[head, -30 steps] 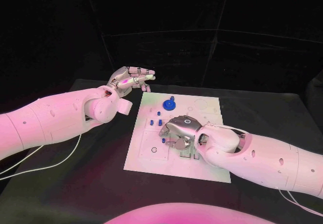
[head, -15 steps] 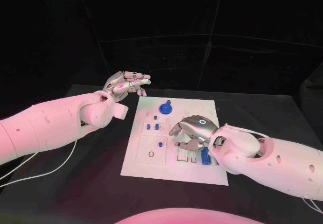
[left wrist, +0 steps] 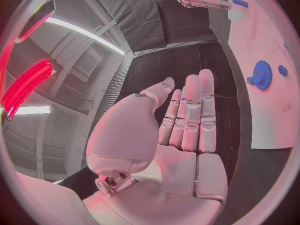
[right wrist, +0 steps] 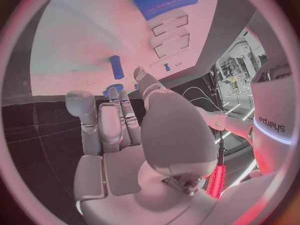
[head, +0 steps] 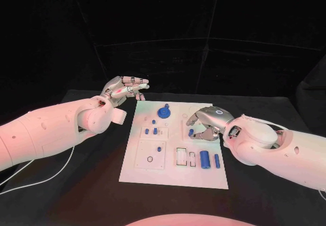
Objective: Assemble the parts on the task board
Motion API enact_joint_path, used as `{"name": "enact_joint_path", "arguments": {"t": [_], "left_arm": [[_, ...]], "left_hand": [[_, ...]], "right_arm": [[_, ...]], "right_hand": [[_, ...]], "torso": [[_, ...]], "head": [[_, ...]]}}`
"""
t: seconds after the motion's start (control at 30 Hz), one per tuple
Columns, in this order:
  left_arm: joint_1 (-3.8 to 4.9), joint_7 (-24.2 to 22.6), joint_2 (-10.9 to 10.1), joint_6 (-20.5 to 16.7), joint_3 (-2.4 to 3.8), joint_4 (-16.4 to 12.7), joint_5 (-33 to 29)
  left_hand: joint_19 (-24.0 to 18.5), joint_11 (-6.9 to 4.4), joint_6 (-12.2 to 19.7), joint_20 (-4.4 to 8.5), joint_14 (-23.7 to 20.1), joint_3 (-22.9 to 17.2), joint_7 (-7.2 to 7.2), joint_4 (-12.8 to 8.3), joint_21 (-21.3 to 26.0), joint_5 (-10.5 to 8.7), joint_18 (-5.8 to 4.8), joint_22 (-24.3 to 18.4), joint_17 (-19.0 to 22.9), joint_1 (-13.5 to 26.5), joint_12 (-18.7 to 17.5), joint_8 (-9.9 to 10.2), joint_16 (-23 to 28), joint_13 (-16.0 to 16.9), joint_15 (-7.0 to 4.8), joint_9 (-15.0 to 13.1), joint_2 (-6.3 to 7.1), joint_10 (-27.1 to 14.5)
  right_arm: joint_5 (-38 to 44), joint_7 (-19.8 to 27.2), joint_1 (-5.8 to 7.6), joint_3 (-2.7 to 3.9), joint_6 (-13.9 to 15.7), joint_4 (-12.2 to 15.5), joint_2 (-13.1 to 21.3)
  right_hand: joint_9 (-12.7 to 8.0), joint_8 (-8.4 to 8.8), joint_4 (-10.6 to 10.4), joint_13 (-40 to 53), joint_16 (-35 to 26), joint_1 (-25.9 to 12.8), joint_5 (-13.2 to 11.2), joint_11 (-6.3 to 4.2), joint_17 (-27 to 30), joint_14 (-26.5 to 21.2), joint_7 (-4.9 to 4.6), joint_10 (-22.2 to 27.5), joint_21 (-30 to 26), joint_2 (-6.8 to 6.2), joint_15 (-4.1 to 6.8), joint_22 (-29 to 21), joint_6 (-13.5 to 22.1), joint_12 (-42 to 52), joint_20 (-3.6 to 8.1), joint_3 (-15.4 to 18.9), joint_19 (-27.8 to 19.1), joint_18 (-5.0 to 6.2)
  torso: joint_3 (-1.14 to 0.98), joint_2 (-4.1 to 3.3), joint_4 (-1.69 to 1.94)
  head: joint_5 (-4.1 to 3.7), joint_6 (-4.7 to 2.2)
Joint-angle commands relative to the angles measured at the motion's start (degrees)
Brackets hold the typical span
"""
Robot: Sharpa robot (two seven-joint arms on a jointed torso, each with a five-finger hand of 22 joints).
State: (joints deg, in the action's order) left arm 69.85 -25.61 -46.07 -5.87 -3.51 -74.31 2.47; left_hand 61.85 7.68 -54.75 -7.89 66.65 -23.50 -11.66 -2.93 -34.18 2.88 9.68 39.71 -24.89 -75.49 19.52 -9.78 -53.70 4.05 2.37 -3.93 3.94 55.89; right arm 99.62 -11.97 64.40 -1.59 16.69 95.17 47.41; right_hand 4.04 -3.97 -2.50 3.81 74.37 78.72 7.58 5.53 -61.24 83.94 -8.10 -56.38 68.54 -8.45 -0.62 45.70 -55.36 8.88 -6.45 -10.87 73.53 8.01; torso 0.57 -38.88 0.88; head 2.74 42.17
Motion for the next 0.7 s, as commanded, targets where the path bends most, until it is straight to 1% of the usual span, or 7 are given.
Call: {"name": "enact_joint_path", "arguments": {"t": [0.03, 0.13, 0.3, 0.4, 0.47, 0.6, 0.7], "left_arm": [[0.09, -0.1, 0.1, 0.9, 0.04, 0.1, -0.2], [0.09, -0.1, 0.1, 0.9, 0.03, 0.1, -0.2], [0.09, 0.0, 0.1, 0.9, 0.02, 0.2, -0.2], [0.09, 0.0, 0.1, 1.0, 0.02, 0.2, -0.2], [0.09, -0.1, 0.1, 0.9, 0.02, 0.2, -0.2], [0.09, -0.3, 0.2, 0.9, 0.01, 0.2, -0.2], [0.09, -0.2, 0.2, 0.9, 0.01, 0.2, -0.2]], "left_hand": [[-0.1, -0.12, 0.2, -0.24, -0.3, 0.2, -0.04, -0.2, 0.3, 0.33, 0.75, -0.1, 0.1, -0.1, 0.2, -0.4, 0.2, -0.1, 0.10, 0.0, 0.19, -0.5], [-0.1, -0.12, 0.2, -0.24, -0.3, 0.2, -0.04, -0.2, 0.3, 0.33, 0.75, -0.1, 0.1, -0.1, 0.2, -0.4, 0.2, -0.1, 0.10, 0.0, 0.19, -0.5], [-0.1, -0.12, 0.2, -0.24, -0.3, 0.2, -0.04, -0.2, 0.3, 0.33, 0.75, -0.1, 0.1, -0.1, 0.2, -0.4, 0.2, -0.1, 0.10, 0.0, 0.19, -0.5], [-0.1, -0.12, 0.2, -0.24, -0.3, 0.2, -0.04, -0.2, 0.3, 0.33, 0.75, -0.1, 0.1, -0.1, 0.2, -0.4, 0.2, -0.1, 0.10, 0.0, 0.19, -0.5], [-0.1, -0.13, 0.2, -0.25, -0.3, 0.2, -0.03, -0.2, 0.3, 0.33, 0.75, -0.1, 0.1, -0.1, 0.3, -0.4, 0.2, -0.1, 0.10, 0.0, 0.16, -0.5], [-0.1, -0.14, 0.2, -0.25, -0.3, 0.2, -0.02, -0.3, 0.4, 0.33, 0.75, -0.1, 0.1, -0.1, 0.3, -0.5, 0.2, 0.0, 0.10, 0.0, 0.13, -0.4], [-0.1, -0.14, 0.2, -0.25, -0.3, 0.2, -0.02, -0.3, 0.4, 0.33, 0.75, -0.1, 0.1, -0.1, 0.3, -0.5, 0.2, 0.0, 0.10, 0.0, 0.13, -0.4]], "right_arm": [[0.3, -0.8, 0.18, 0.06, -1.8, -0.4, -0.3], [0.3, -0.8, 0.21, 0.06, -2.6, -0.8, -0.6], [0.3, -1.0, 0.22, 0.05, -4.6, -1.6, -1.2], [0.0, -0.9, 0.22, 0.04, -6.3, -2.0, -1.6], [-0.2, -0.8, 0.22, 0.04, -7.4, -2.2, -1.8], [-0.4, -0.5, 0.21, 0.03, -8.9, -2.7, -2.4], [-0.5, -0.4, 0.21, 0.03, -9.4, -3.0, -2.6]], "right_hand": [[-0.1, 0.17, 0.0, -0.1, -0.3, 0.6, 0.3, 0.07, 0.1, 1.1, 0.37, 0.5, -0.3, 0.35, 0.07, -0.1, 0.1, 0.4, -0.11, 0.4, 0.1, -0.30], [0.0, 0.14, 0.0, 0.0, -0.3, 1.1, 0.4, 0.05, 0.1, 1.1, 0.42, 0.4, -0.4, 0.77, 0.09, -0.1, 0.0, 0.6, -0.09, 0.5, 0.1, -0.30], [0.0, 0.02, 0.1, 0.0, -0.3, 2.5, 0.5, 0.06, 0.2, 1.2, 0.42, -1.0, -0.3, 2.19, 0.06, 0.0, -0.6, 1.9, -0.11, 0.1, 0.3, -0.33], [0.3, -0.66, 0.1, 0.0, -0.1, 3.1, 0.1, -0.35, 0.2, 1.3, -0.21, -3.6, 0.0, 3.22, 0.39, 0.5, -2.5, 3.1, 0.07, -0.8, 0.7, -0.40], [0.4, -1.00, 0.0, -0.1, -0.1, 3.5, -0.1, -0.55, 0.3, 1.3, -0.12, -5.0, 0.3, 3.65, 0.55, 1.0, -3.7, 3.2, 0.21, -1.6, 1.0, -0.49], [0.5, -1.39, 0.0, -0.2, 0.2, 4.0, -0.5, -0.93, 0.2, 1.5, 0.04, -7.1, 0.7, 4.06, 0.84, 1.5, -5.6, 3.0, 0.50, -3.3, 1.4, -0.58], [0.5, -1.33, 0.0, -0.3, 0.3, 4.1, -0.6, -1.02, 0.1, 1.5, 0.04, -8.0, 0.8, 3.93, 0.94, 1.7, -6.2, 2.5, 0.62, -4.3, 1.5, -0.63]], "torso": [[0.07, -0.06, 0.17], [0.05, -0.02, 0.12], [0.06, -0.02, 0.10], [0.03, 0.00, 0.11], [0.02, 0.01, 0.08], [0.00, -0.02, 0.08], [-0.01, 0.01, 0.10]], "head": [[-0.01, 0.01], [0.10, 0.13], [0.12, 0.31], [0.16, 0.39], [0.21, 0.51], [0.22, 0.63], [0.22, 0.72]]}}
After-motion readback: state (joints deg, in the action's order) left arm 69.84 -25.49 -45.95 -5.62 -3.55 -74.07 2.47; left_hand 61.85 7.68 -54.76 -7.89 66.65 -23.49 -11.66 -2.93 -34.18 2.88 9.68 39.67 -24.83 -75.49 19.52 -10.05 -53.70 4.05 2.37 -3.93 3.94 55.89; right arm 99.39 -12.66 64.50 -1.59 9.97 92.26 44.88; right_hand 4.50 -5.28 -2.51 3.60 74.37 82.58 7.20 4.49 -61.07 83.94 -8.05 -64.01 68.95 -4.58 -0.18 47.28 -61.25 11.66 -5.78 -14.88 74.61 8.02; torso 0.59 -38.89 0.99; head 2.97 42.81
